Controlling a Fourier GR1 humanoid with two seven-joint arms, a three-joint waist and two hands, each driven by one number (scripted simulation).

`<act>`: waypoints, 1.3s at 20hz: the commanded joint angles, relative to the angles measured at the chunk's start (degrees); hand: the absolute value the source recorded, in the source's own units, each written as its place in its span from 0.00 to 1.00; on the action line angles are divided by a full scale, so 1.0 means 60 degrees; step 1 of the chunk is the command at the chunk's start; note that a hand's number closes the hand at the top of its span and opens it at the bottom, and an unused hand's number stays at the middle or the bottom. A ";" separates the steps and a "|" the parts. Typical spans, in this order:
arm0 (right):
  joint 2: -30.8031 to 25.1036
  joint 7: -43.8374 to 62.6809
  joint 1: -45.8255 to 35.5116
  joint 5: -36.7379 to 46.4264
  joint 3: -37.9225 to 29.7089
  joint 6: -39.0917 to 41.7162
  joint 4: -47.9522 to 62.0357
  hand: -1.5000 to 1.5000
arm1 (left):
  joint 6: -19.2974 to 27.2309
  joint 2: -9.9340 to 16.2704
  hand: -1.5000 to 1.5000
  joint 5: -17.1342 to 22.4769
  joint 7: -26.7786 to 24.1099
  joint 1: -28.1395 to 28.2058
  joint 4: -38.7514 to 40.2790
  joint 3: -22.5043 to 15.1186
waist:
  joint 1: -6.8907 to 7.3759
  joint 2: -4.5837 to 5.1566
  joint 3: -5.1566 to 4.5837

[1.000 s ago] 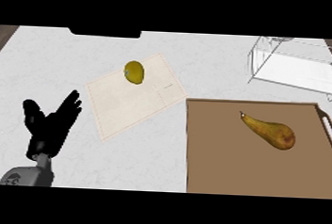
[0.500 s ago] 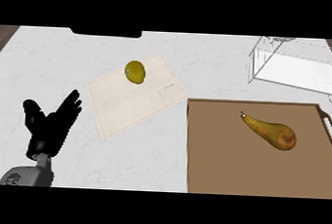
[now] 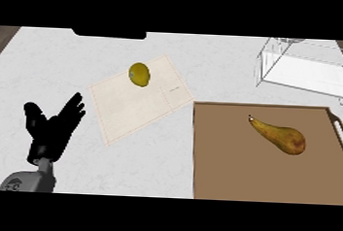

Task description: Pick the cupcake from the tray and place it in the tiered shelf

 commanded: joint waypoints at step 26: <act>-0.1460 0.0728 -0.1101 -0.2388 -0.3336 -0.2482 0.1556 0.00 | 0.0021 -0.0178 0.50 -0.0161 0.0461 -0.0121 0.0206 -0.0002 | 0.0033 0.0123 -0.0058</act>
